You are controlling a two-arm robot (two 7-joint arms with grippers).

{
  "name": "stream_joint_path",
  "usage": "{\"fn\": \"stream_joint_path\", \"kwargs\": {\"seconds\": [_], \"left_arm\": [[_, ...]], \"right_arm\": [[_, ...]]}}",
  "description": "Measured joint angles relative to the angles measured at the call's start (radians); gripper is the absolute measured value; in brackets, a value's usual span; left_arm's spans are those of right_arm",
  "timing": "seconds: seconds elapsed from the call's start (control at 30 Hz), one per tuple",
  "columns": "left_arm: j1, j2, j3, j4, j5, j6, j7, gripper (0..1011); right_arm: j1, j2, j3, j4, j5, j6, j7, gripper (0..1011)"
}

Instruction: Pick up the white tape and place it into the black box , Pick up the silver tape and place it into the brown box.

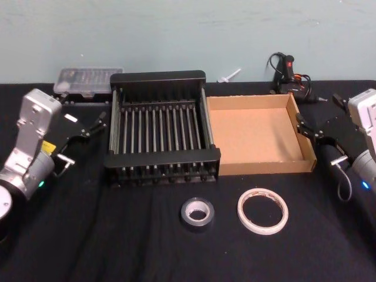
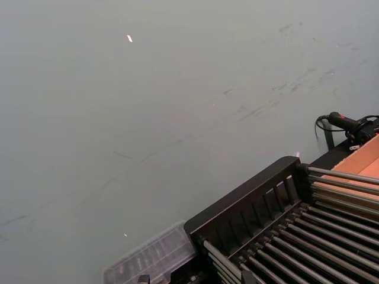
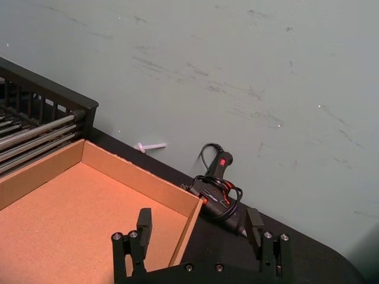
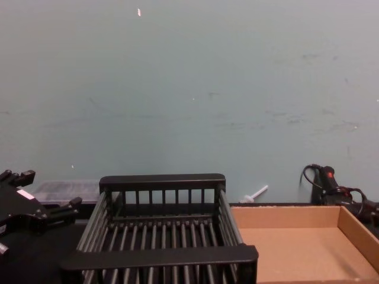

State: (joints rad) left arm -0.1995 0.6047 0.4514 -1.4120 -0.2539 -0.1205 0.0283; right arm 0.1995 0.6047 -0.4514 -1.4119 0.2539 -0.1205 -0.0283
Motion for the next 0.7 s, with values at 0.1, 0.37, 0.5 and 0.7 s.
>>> {"fn": "stream_joint_path", "kwargs": {"seconds": [0.1,0.37,0.5,0.7], "left_arm": [[0.0,0.0,0.0,0.0,0.0,0.0,0.0,1001],[0.0,0.0,0.0,0.0,0.0,0.0,0.0,1001],[0.0,0.0,0.0,0.0,0.0,0.0,0.0,1001],[0.0,0.0,0.0,0.0,0.0,0.0,0.0,1001]], "right_arm": [[0.0,0.0,0.0,0.0,0.0,0.0,0.0,1000],[0.0,0.0,0.0,0.0,0.0,0.0,0.0,1000],[0.0,0.0,0.0,0.0,0.0,0.0,0.0,1000],[0.0,0.0,0.0,0.0,0.0,0.0,0.0,1000]]}}
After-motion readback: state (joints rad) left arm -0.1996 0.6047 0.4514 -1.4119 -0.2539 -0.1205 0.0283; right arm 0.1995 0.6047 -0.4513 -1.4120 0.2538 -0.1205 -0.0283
